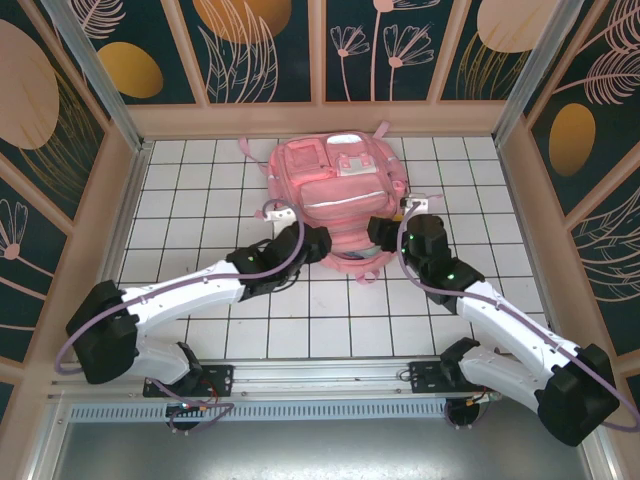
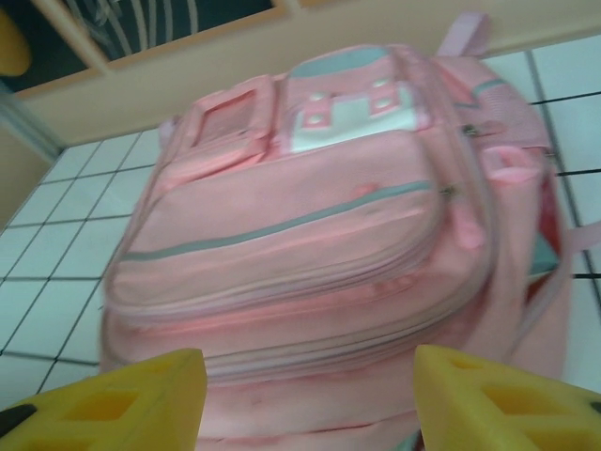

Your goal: Pack books, pencil case, and school supplies into a backpack

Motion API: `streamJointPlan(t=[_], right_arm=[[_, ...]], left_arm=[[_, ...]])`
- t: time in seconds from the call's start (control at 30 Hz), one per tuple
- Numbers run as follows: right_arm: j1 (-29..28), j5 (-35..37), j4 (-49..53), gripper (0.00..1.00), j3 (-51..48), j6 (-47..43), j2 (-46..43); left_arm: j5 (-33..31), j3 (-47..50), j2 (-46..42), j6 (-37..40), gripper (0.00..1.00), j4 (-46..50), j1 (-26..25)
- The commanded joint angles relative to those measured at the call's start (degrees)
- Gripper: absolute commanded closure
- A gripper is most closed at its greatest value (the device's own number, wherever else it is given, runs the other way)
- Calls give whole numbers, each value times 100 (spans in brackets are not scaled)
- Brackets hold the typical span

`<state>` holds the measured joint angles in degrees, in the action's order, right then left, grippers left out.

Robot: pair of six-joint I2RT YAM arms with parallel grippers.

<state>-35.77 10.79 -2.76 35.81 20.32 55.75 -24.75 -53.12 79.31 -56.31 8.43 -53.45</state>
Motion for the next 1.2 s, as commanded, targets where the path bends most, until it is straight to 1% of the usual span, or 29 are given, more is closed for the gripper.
streamJointPlan(t=[0.0,0.1,0.2,0.23,0.3,0.4,0.5,0.57,0.67,0.73,0.83,0.93,0.97,1.07,1.13,1.17], right_arm=[[-383,297,-47,41,282,125,213],[-673,275,-188,42,443,61,546],[-886,156,-214,42,772,-98,973],[-939,117,-215,42,883,-157,1104],[-1034,15,-194,42,1182,-315,1412],[-1064,-129,-127,42,1589,-474,1824],[-1064,-333,-63,42,1976,-651,2206],[-1072,-453,53,42,2300,-744,2513],[-1081,-622,227,42,2782,-867,3001],[-1090,-698,388,42,3110,-960,3334],[-1099,-802,564,42,3569,-1052,3785],[-1123,-886,775,43,4042,-1117,4311],[-1125,-894,881,43,4224,-1134,4503],[-1134,-914,1130,45,4698,-1157,5010],[-1134,-884,1228,45,4942,-1192,5310],[-1134,-869,1302,46,5080,-1211,5466]], left_arm=[[-172,313,-427,520,31,40,525],[-42,573,-591,872,35,-233,969],[225,833,-541,1245,43,-573,1423],[385,961,-507,1342,43,-735,1589],[927,1229,-408,1575,44,-1155,1975],[1257,1433,-152,1810,44,-1542,2294],[1205,1412,151,2019,43,-1678,2386],[1167,1374,338,2149,41,-1748,2411],[1077,1431,517,2347,42,-1988,2429],[1011,1516,557,2470,43,-2146,2427],[1067,1838,517,3029,42,-2722,2427],[824,2132,407,3258,44,-3063,2481],[868,2147,393,3235,44,-3051,2547],[1300,2101,471,3272,44,-3058,2649],[1436,2158,502,3316,50,-3210,2651],[1463,2216,498,3366,51,-3338,2647]])
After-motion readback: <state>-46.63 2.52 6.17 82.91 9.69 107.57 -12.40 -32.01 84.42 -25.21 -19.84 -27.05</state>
